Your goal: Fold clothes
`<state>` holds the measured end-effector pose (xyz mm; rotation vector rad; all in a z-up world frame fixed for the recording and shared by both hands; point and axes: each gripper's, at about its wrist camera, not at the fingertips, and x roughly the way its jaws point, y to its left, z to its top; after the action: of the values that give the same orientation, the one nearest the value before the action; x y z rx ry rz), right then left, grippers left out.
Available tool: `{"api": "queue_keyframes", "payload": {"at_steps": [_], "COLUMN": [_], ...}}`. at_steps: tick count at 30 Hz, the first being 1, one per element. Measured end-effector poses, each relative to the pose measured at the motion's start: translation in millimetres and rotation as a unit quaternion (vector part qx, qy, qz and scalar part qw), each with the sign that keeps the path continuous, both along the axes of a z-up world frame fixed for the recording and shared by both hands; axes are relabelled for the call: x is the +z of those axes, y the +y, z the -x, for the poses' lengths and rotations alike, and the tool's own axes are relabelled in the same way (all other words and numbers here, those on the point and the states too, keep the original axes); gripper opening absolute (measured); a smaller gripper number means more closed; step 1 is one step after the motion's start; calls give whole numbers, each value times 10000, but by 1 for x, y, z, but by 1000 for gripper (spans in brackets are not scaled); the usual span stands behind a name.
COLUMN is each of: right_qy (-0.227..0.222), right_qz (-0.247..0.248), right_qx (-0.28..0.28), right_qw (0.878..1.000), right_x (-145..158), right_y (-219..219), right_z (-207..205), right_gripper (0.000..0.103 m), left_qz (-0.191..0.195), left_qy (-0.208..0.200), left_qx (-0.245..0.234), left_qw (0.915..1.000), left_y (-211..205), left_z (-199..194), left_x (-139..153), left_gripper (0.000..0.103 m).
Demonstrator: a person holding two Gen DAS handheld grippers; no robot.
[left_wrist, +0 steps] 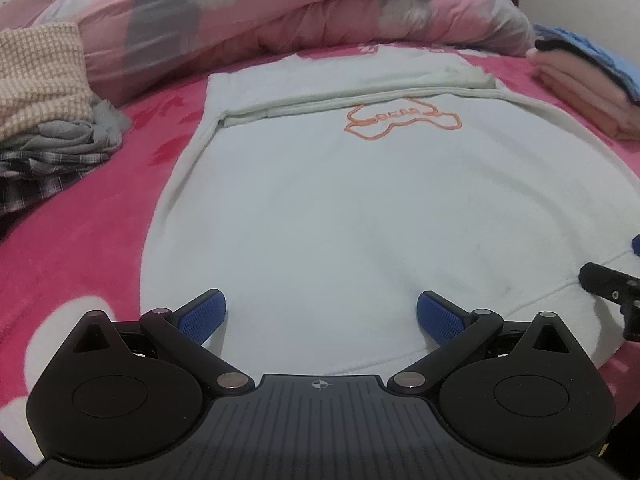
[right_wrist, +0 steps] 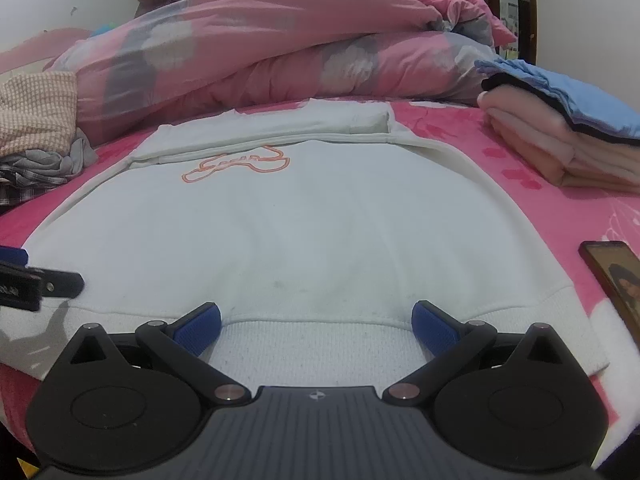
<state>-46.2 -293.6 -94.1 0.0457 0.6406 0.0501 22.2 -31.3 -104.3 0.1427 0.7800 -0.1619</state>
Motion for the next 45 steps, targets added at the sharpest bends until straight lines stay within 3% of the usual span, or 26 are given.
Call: {"api": "queue_keyframes", "payload": {"at_steps": [6, 40, 45], "right_qy": [76, -38, -58], "right_qz": [17, 178, 190], "right_qx": [-5, 11, 39], "right_qw": [10000, 9998, 9998], "right_x": [1, -2, -3], "right_y": [1, 5, 3], "right_z": [-1, 2, 2], "right_gripper": [103, 103, 103], "left_qz": [318, 127, -92], "left_qy": [181, 347, 355], "left_qx": [189, 307, 323], "left_qw": [9992, 9988, 9988], "left_y": [8, 0, -6], "left_z": [-3, -6, -5], "left_x": [-3, -1, 1], "left_gripper": [103, 103, 103]}}
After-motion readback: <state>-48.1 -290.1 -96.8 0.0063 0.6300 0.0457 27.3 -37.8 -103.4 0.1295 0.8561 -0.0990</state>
